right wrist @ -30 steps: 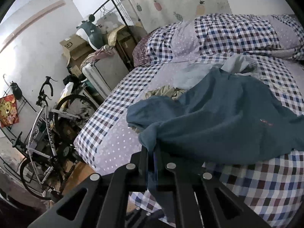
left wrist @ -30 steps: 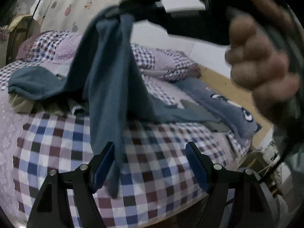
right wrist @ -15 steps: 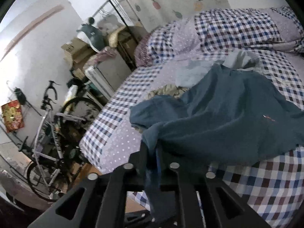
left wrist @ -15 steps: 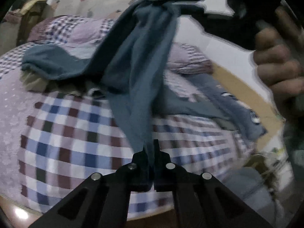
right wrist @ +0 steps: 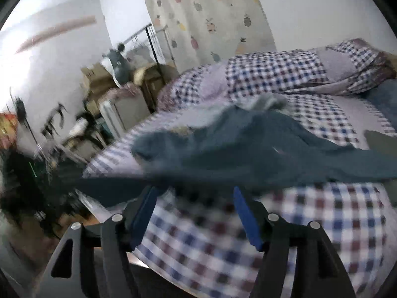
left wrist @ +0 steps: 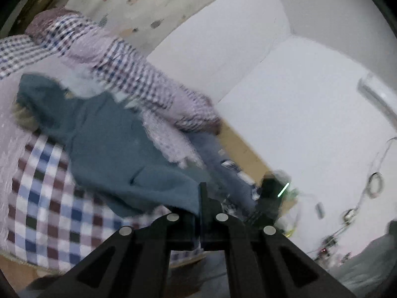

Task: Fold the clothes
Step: 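Lift the teal-blue garment with the right gripper while the left gripper holds its other end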

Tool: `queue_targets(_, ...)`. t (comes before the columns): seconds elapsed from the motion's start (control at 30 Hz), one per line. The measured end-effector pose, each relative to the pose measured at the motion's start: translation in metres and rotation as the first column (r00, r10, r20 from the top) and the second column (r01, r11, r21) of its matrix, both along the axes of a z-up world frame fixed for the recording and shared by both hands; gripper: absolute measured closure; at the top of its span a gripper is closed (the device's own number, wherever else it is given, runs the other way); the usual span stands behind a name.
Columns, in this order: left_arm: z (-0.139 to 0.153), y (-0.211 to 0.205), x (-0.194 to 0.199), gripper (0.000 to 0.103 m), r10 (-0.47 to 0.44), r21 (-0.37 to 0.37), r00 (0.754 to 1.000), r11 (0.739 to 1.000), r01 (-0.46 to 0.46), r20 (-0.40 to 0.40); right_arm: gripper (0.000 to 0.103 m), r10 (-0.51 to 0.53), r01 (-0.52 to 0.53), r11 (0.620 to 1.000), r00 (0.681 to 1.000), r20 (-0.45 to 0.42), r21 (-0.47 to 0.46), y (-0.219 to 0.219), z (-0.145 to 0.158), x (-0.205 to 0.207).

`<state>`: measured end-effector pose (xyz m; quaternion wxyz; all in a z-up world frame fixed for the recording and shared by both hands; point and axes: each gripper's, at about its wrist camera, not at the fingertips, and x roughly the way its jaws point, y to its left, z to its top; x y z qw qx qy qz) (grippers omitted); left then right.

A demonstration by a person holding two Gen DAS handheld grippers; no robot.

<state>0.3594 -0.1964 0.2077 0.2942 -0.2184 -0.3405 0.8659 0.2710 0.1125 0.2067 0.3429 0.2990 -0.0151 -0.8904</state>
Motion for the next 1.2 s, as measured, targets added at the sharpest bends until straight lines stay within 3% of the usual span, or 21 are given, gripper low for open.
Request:
queue_targets(0.17, 0.050, -0.019, 0.004, 0.103, -0.033, 0.095, 0.998, 0.995, 0.038, -0.055, 0.034, -0.004, 0.012, 0.996, 0.996, -0.089, 0.092, -0.012, -0.044, 0.036)
queue_targets(0.3, 0.058, -0.037, 0.002, 0.103, -0.042, 0.269, 0.998, 0.962, 0.052, -0.041, 0.034, -0.008, 0.048, 0.981, 0.978, -0.211, 0.187, -0.034, -0.070, 0.058)
queue_targets(0.4, 0.058, -0.040, 0.003, 0.103, -0.039, 0.313, 0.999, 0.949, 0.045, -0.027, 0.034, -0.005, 0.067, 0.976, 0.958, -0.285, 0.206, -0.051, -0.075, 0.068)
queue_targets(0.63, 0.083, -0.017, 0.009, 0.103, -0.085, 0.212, 0.993, 0.972, 0.100, -0.079, 0.030, 0.027, 0.082, 0.973, 0.888, -0.459, 0.214, -0.098, -0.067, 0.070)
queue_targets(0.9, 0.091, -0.022, 0.020, 0.103, -0.065, 0.201, 0.995, 0.976, 0.080, -0.078, 0.030, 0.047, 0.113, 0.962, 0.827, -0.561, 0.248, -0.132, -0.064, 0.049)
queue_targets(0.97, 0.088, -0.025, 0.025, 0.103, -0.057, 0.209, 0.996, 0.975, 0.071, -0.073, 0.040, 0.071, 0.099, 0.959, 0.824, -0.563, 0.267, -0.140, -0.066, 0.043)
queue_targets(1.03, 0.083, -0.033, 0.031, 0.103, -0.046, 0.233, 0.997, 0.971, 0.060, -0.066, 0.072, 0.104, 0.090, 0.948, 0.818, -0.566, 0.305, -0.148, -0.070, 0.039)
queue_targets(1.1, 0.073, -0.039, 0.033, 0.103, -0.034, 0.256, 0.998, 0.966, 0.045, -0.050, 0.083, 0.127, 0.086, 0.938, 0.816, -0.563, 0.337, -0.157, -0.074, 0.036)
queue_targets(1.2, 0.063, -0.045, 0.035, 0.103, -0.023, 0.295, 0.999, 0.955, 0.032, -0.034, 0.084, 0.087, 0.117, 0.941, 0.823, -0.562, 0.317, -0.157, -0.072, 0.039)
